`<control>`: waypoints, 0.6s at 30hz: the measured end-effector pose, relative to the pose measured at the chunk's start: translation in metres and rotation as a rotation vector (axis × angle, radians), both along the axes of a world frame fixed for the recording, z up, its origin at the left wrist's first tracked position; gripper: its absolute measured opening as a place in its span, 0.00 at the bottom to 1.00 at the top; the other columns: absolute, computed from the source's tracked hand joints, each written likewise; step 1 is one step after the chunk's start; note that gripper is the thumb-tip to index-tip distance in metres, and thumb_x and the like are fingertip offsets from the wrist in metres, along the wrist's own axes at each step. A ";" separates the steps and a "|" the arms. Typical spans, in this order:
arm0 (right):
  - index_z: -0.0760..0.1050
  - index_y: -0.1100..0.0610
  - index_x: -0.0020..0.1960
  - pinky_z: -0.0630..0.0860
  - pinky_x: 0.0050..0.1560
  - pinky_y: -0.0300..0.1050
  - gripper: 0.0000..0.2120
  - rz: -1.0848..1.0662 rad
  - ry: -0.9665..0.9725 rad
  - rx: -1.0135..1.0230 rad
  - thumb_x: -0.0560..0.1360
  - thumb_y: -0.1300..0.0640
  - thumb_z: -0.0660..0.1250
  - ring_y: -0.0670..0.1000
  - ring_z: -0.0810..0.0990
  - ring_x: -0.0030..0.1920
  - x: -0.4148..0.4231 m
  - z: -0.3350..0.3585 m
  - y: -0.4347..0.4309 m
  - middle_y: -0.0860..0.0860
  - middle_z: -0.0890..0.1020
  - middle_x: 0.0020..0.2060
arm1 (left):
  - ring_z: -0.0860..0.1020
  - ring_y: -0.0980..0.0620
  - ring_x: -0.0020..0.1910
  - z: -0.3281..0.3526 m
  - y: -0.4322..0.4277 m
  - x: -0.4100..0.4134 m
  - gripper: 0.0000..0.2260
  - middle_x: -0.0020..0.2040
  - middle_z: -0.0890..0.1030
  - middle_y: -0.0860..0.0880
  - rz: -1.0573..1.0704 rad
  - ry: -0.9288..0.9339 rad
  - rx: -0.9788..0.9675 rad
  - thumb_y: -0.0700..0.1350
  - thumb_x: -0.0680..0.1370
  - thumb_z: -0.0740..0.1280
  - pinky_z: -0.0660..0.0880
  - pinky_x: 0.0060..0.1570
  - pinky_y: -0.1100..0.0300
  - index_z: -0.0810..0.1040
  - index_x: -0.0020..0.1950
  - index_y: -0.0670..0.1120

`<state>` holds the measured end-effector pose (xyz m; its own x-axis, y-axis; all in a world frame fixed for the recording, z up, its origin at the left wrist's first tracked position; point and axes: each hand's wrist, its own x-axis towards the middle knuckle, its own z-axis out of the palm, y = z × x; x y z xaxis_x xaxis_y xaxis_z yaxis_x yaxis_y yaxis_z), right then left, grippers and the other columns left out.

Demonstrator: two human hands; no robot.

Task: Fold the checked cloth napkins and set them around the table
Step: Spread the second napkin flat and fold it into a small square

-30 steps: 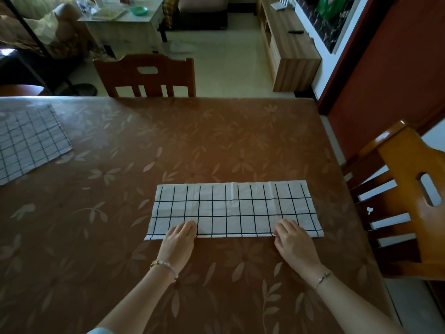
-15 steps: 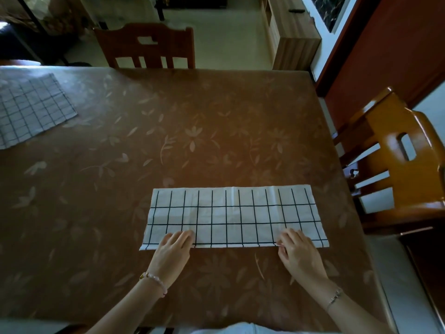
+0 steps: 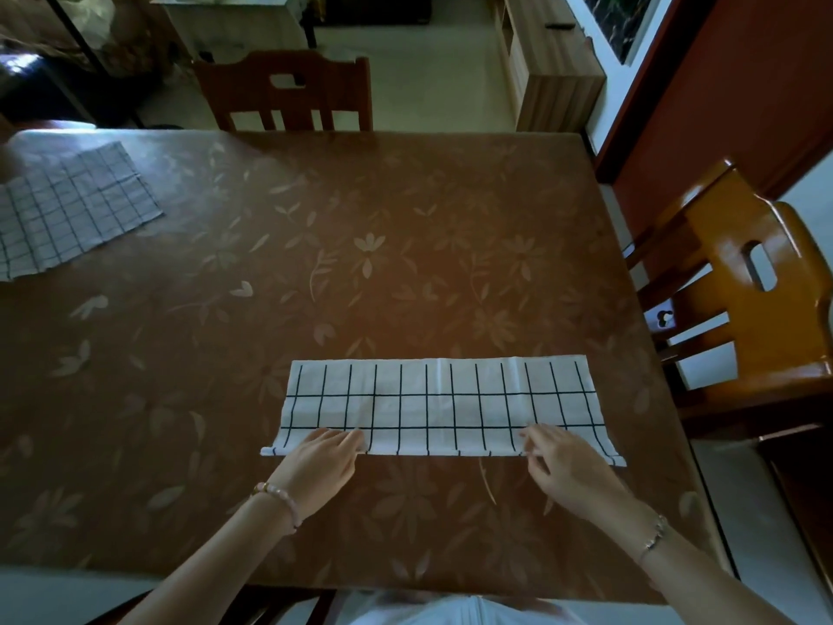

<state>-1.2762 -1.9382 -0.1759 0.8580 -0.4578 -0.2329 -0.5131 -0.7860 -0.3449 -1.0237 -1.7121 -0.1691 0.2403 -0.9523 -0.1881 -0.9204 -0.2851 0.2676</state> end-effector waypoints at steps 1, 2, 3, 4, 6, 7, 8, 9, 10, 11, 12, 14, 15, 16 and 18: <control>0.70 0.53 0.53 0.70 0.46 0.33 0.05 0.003 0.026 0.023 0.78 0.56 0.58 0.43 0.75 0.44 0.004 0.006 -0.005 0.46 0.77 0.44 | 0.77 0.59 0.46 0.003 -0.003 0.004 0.07 0.47 0.78 0.55 0.038 0.038 0.052 0.44 0.79 0.61 0.72 0.52 0.68 0.71 0.56 0.48; 0.69 0.53 0.53 0.67 0.39 0.33 0.05 0.007 0.048 0.029 0.79 0.55 0.57 0.43 0.74 0.39 0.009 0.011 -0.011 0.46 0.76 0.40 | 0.76 0.59 0.42 0.005 -0.007 0.009 0.07 0.44 0.77 0.55 0.062 0.065 0.077 0.45 0.80 0.57 0.72 0.47 0.68 0.68 0.57 0.48; 0.68 0.53 0.53 0.64 0.33 0.33 0.05 0.011 0.059 0.026 0.79 0.55 0.56 0.43 0.73 0.34 0.014 0.014 -0.016 0.46 0.75 0.36 | 0.74 0.59 0.36 0.006 -0.012 0.014 0.06 0.40 0.75 0.55 0.069 0.076 0.089 0.45 0.81 0.55 0.72 0.41 0.68 0.67 0.57 0.47; 0.67 0.53 0.53 0.63 0.30 0.34 0.05 0.012 0.071 0.029 0.80 0.54 0.55 0.43 0.71 0.30 0.019 0.016 -0.022 0.46 0.74 0.32 | 0.72 0.59 0.32 0.006 -0.017 0.019 0.06 0.36 0.73 0.55 0.069 0.076 0.099 0.45 0.81 0.55 0.71 0.35 0.68 0.66 0.57 0.47; 0.68 0.52 0.52 0.64 0.28 0.35 0.05 0.007 0.090 0.043 0.80 0.54 0.55 0.44 0.71 0.28 0.029 0.020 -0.033 0.46 0.74 0.31 | 0.70 0.60 0.29 0.007 -0.028 0.029 0.05 0.35 0.72 0.55 0.090 0.082 0.120 0.45 0.81 0.55 0.70 0.31 0.68 0.66 0.56 0.47; 0.68 0.52 0.53 0.65 0.28 0.35 0.05 0.004 0.097 0.041 0.80 0.53 0.55 0.44 0.71 0.28 0.034 0.020 -0.038 0.46 0.75 0.32 | 0.71 0.59 0.30 0.010 -0.034 0.034 0.05 0.36 0.73 0.54 0.104 0.080 0.111 0.45 0.81 0.55 0.70 0.32 0.67 0.67 0.55 0.47; 0.69 0.52 0.53 0.65 0.28 0.34 0.06 -0.006 0.103 0.035 0.80 0.53 0.55 0.44 0.72 0.29 0.040 0.021 -0.043 0.47 0.75 0.32 | 0.74 0.58 0.32 0.011 -0.039 0.038 0.05 0.37 0.75 0.54 0.117 0.068 0.081 0.45 0.81 0.56 0.72 0.34 0.67 0.68 0.55 0.46; 0.70 0.52 0.54 0.64 0.28 0.34 0.07 -0.021 0.105 0.026 0.80 0.52 0.56 0.44 0.73 0.30 0.045 0.023 -0.047 0.47 0.76 0.34 | 0.76 0.56 0.35 0.011 -0.044 0.043 0.05 0.40 0.77 0.53 0.136 0.051 0.044 0.45 0.81 0.56 0.73 0.36 0.66 0.70 0.54 0.47; 0.71 0.53 0.54 0.65 0.29 0.34 0.08 -0.045 0.106 0.020 0.80 0.52 0.56 0.45 0.74 0.33 0.050 0.024 -0.052 0.47 0.77 0.35 | 0.76 0.55 0.37 0.011 -0.049 0.049 0.06 0.42 0.78 0.52 0.160 0.032 0.018 0.46 0.80 0.57 0.74 0.38 0.64 0.71 0.53 0.47; 0.72 0.53 0.54 0.65 0.30 0.35 0.08 -0.066 0.100 0.013 0.80 0.52 0.57 0.46 0.75 0.36 0.055 0.025 -0.056 0.47 0.78 0.37 | 0.77 0.55 0.39 0.011 -0.054 0.053 0.05 0.44 0.79 0.52 0.184 0.020 -0.007 0.46 0.80 0.58 0.75 0.40 0.62 0.72 0.52 0.47; 0.73 0.53 0.54 0.66 0.32 0.36 0.09 -0.081 0.087 0.003 0.79 0.52 0.58 0.47 0.76 0.38 0.060 0.025 -0.060 0.47 0.78 0.40 | 0.77 0.55 0.41 0.010 -0.058 0.057 0.05 0.45 0.79 0.52 0.197 0.008 -0.031 0.45 0.80 0.59 0.75 0.42 0.61 0.73 0.51 0.47; 0.75 0.54 0.53 0.66 0.38 0.37 0.09 -0.084 0.055 -0.017 0.79 0.53 0.58 0.46 0.74 0.44 0.070 0.023 -0.068 0.47 0.77 0.45 | 0.77 0.54 0.45 0.005 -0.066 0.065 0.05 0.47 0.78 0.53 0.207 -0.008 -0.067 0.45 0.79 0.60 0.75 0.46 0.61 0.74 0.50 0.48; 0.75 0.55 0.53 0.65 0.41 0.36 0.09 -0.073 0.043 -0.023 0.79 0.54 0.59 0.46 0.73 0.46 0.074 0.022 -0.073 0.47 0.76 0.46 | 0.77 0.54 0.47 0.004 -0.070 0.067 0.05 0.48 0.78 0.53 0.213 -0.008 -0.076 0.45 0.79 0.60 0.74 0.46 0.62 0.75 0.50 0.48; 0.75 0.55 0.53 0.65 0.42 0.36 0.09 -0.063 0.041 -0.023 0.79 0.54 0.59 0.47 0.73 0.49 0.078 0.019 -0.077 0.47 0.75 0.47 | 0.77 0.53 0.47 0.003 -0.073 0.070 0.05 0.48 0.78 0.53 0.219 -0.008 -0.073 0.45 0.79 0.60 0.74 0.45 0.62 0.75 0.51 0.47; 0.76 0.55 0.53 0.65 0.43 0.37 0.09 -0.055 0.050 -0.011 0.79 0.54 0.59 0.48 0.74 0.51 0.085 0.015 -0.084 0.47 0.75 0.49 | 0.76 0.53 0.47 0.000 -0.080 0.073 0.06 0.49 0.78 0.52 0.236 -0.009 -0.056 0.44 0.79 0.60 0.72 0.44 0.64 0.75 0.52 0.46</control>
